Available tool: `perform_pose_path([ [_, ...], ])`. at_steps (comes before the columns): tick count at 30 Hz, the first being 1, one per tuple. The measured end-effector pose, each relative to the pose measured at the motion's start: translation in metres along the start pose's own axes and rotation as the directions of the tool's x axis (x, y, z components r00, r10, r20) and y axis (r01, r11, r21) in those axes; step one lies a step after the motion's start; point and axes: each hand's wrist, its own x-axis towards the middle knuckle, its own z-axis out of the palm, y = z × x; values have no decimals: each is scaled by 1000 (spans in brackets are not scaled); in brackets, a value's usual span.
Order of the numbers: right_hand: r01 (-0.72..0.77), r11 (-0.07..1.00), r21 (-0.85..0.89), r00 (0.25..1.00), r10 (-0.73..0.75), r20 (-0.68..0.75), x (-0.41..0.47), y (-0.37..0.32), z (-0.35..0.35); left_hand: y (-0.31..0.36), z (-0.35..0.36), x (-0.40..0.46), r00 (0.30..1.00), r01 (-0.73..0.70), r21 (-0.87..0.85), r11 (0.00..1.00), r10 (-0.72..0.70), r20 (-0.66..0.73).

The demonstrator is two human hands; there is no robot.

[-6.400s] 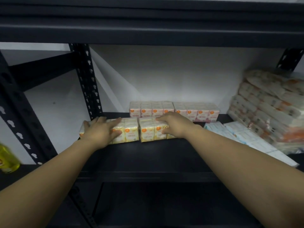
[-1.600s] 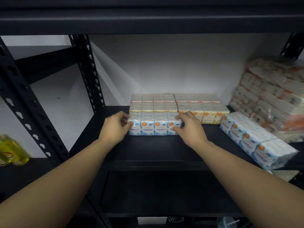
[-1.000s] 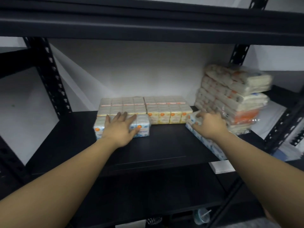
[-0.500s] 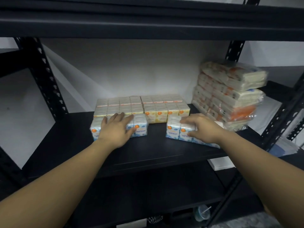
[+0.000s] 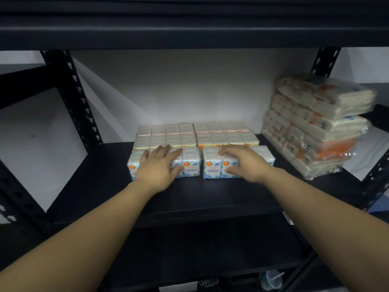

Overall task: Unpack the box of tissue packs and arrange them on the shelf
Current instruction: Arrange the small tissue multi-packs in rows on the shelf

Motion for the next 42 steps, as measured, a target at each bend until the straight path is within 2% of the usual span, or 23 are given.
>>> perform_pose_path([
  [7, 130, 992, 3, 991, -130, -23, 18, 7, 8, 1, 4, -1, 998, 0, 32, 999, 2, -64],
  [14, 213, 972, -102, 975, -218, -34, 28, 17, 10, 3, 5, 5, 1000, 8, 94, 996, -8, 2],
  [18, 215, 956, -200, 972, -230, -55, 29, 18, 18, 5, 6, 8, 999, 26, 130, 991, -32, 44],
  [22, 186, 942, -280, 955, -240, -172, 35, 20, 36, 11, 12, 10, 997, 71, 151, 986, -67, -27],
  [29, 250, 903, -350, 919, -335, -209, 42, 31, 41, 21, 14, 15, 992, 126, 199, 972, -121, -40],
  [36, 206, 927, -313, 969, -237, -66, 33, 15, 23, 32, -17, 13, 964, 128, 226, 966, -174, 199],
  [39, 145, 936, -322, 987, -160, -21, 24, 2, 14, 39, -24, -2, 973, 115, 191, 975, -149, 174],
  [42, 101, 939, -327, 985, -141, -101, 2, -18, 15, 44, -23, -34, 989, 97, 97, 990, -107, 98],
])
